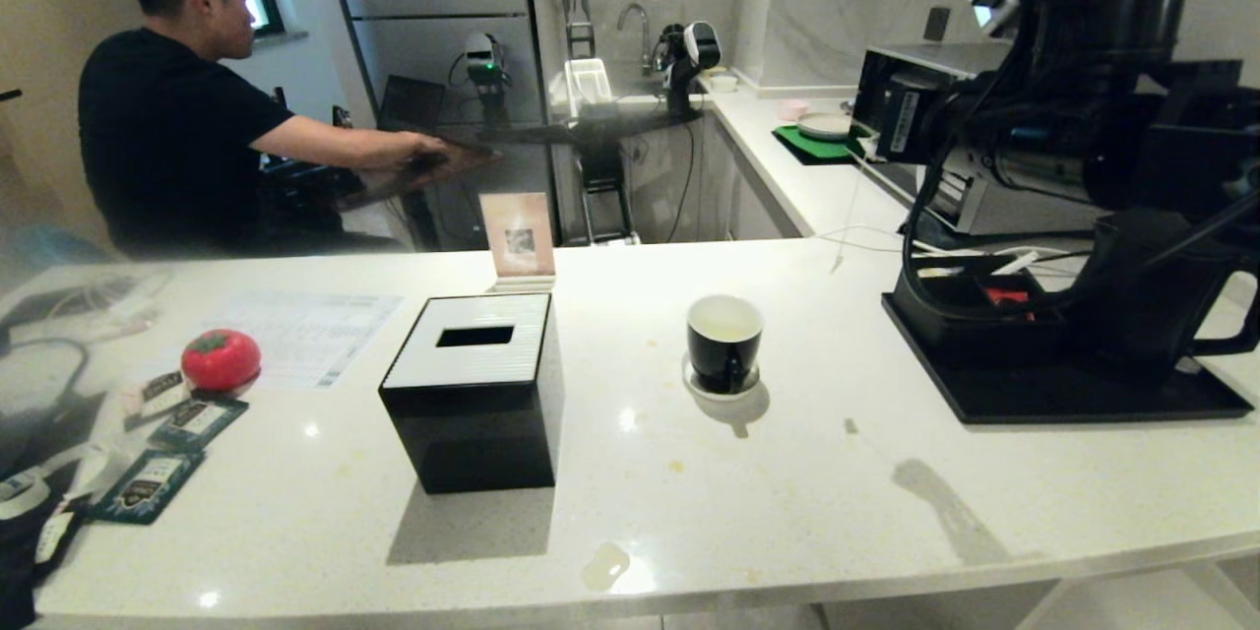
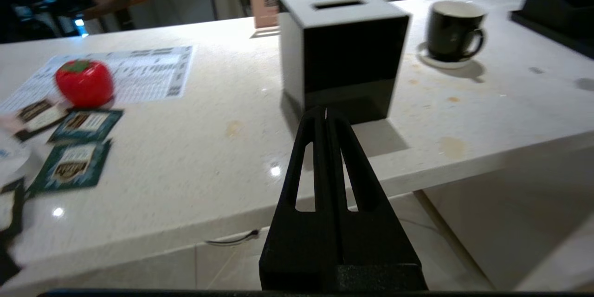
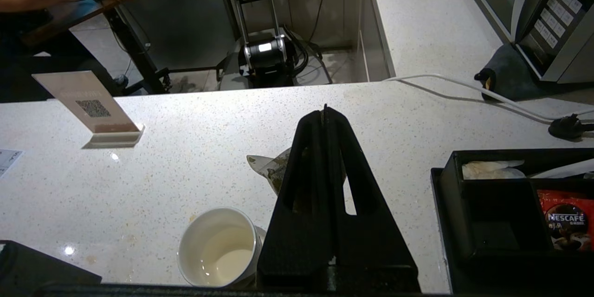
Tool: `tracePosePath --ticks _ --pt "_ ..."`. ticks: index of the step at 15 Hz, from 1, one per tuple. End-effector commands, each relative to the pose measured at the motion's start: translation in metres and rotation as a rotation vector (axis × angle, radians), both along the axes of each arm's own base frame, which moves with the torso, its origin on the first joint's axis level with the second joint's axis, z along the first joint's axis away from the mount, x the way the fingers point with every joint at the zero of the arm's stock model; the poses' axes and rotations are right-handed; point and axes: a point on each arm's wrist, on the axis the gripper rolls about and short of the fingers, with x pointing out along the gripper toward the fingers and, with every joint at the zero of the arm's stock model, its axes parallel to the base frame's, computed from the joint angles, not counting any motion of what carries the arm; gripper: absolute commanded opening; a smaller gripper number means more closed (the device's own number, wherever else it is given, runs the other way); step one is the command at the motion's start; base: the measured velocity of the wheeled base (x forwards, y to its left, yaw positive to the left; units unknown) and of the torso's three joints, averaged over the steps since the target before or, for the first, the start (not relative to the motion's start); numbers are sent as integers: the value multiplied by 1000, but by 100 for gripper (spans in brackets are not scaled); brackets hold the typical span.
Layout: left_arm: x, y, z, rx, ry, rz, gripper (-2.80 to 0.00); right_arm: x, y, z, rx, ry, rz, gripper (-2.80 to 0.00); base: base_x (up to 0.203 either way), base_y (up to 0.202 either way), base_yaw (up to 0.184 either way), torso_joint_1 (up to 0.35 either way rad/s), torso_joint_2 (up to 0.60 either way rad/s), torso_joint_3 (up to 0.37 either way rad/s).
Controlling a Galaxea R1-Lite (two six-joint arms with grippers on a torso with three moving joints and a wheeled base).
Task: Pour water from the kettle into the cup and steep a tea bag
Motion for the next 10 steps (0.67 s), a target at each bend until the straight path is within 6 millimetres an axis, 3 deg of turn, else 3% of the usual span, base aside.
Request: tracePosePath --ticks 1,5,10 --pt "12 -1 26 0 65 -39 -280 0 0 4 5 -11 -1 -280 0 0 0 0 0 0" --pt "37 -4 73 -5 123 -176 -280 0 0 6 7 -17 -2 -280 0 0 0 0 0 0" --pt "78 -9 110 -27 163 -348 -280 2 1 9 12 -29 -2 -280 0 0 0 0 0 0"
